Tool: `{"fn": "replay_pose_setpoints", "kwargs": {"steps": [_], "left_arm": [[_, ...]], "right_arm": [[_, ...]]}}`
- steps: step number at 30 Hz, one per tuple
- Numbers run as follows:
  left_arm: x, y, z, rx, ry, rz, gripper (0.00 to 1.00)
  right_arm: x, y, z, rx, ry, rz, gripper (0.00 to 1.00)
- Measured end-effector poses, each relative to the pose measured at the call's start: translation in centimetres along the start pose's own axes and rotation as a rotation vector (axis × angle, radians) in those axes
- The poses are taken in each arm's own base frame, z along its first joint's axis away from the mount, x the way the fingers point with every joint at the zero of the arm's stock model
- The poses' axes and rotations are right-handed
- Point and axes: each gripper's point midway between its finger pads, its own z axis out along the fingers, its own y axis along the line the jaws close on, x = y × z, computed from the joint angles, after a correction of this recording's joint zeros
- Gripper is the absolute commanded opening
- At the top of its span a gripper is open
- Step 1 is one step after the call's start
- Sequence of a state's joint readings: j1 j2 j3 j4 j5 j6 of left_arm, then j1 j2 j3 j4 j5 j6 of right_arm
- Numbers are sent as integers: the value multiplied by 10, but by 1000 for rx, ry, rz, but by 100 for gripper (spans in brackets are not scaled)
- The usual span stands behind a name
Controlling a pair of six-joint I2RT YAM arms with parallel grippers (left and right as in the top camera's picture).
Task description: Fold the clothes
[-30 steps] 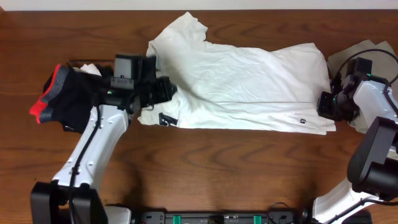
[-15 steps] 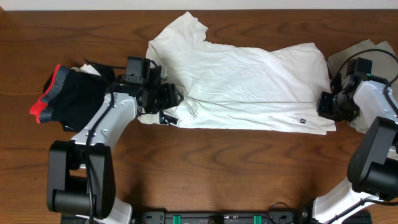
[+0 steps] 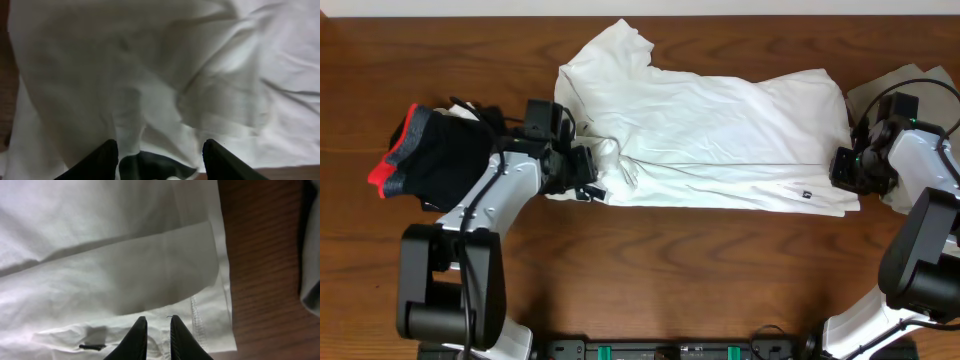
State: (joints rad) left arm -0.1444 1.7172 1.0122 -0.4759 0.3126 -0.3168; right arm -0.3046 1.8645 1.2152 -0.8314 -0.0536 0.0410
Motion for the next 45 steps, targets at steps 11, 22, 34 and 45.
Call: {"fn": "replay_pose_setpoints", "kwargs": {"steps": [11,22,34,45], "left_arm": [[1,9,28,-14,22,-2,57],[68,31,11,-135,326,-81,57],[141,55,-9,-248,628,-147,56],[52,16,-59,-152,233,6,83]], "right_arm": [[-1,0,24,-7,-81,-34,42],[82,-17,18,79,224,51,25],[112,-44,14,118,330,234,20],[82,-35,-35,51,126,229,31]]}}
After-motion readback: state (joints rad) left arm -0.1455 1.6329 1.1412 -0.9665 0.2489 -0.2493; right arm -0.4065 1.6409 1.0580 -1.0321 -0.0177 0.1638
